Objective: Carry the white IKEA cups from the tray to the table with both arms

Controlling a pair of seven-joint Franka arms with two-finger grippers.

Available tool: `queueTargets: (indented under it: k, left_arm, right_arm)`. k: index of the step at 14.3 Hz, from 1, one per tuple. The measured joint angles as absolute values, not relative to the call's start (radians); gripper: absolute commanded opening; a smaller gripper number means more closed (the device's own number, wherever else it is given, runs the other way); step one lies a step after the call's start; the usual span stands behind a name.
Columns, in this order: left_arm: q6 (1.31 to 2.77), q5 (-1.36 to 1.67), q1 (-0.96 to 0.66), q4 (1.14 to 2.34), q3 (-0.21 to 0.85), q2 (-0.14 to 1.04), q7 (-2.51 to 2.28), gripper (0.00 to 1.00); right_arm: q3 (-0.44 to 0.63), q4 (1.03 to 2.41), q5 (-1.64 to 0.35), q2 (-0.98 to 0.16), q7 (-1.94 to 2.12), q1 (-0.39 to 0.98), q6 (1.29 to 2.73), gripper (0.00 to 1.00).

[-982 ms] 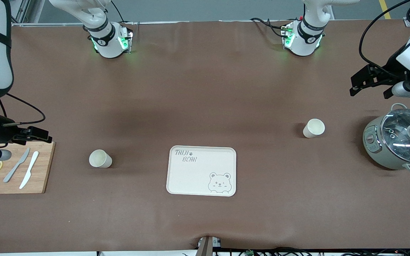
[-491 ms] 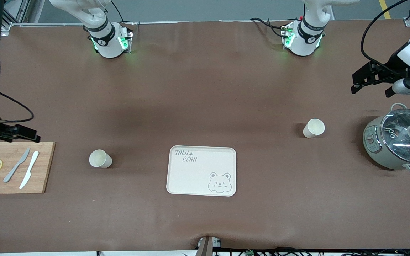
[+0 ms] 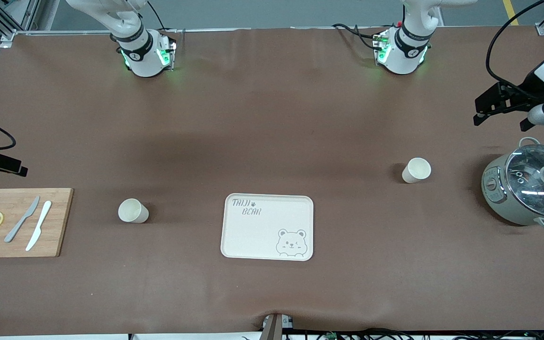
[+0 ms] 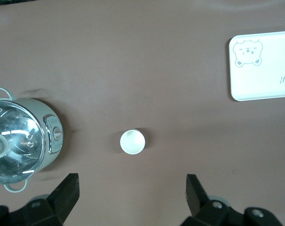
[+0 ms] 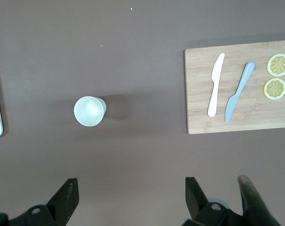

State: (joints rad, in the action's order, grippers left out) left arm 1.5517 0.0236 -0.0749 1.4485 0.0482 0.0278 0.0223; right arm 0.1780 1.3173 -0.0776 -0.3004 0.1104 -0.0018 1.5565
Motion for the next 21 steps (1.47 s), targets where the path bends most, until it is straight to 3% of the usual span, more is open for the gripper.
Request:
queueTargets:
  k: [10, 21]
  left_arm:
    - [1.559, 0.023, -0.072, 1.448, 0.047, 0.028, 0.022, 1.00]
    - [1.551, -0.020, -0.074, 1.453, 0.052, 0.030, 0.079, 1.00]
  right_arm:
    - [0.164, 1.315, -0.039, -0.299, 0.110, 0.037, 1.588, 1.00]
    - [0.164, 1.408, -0.038, -0.259, 0.101, 0.058, 1.668, 1.00]
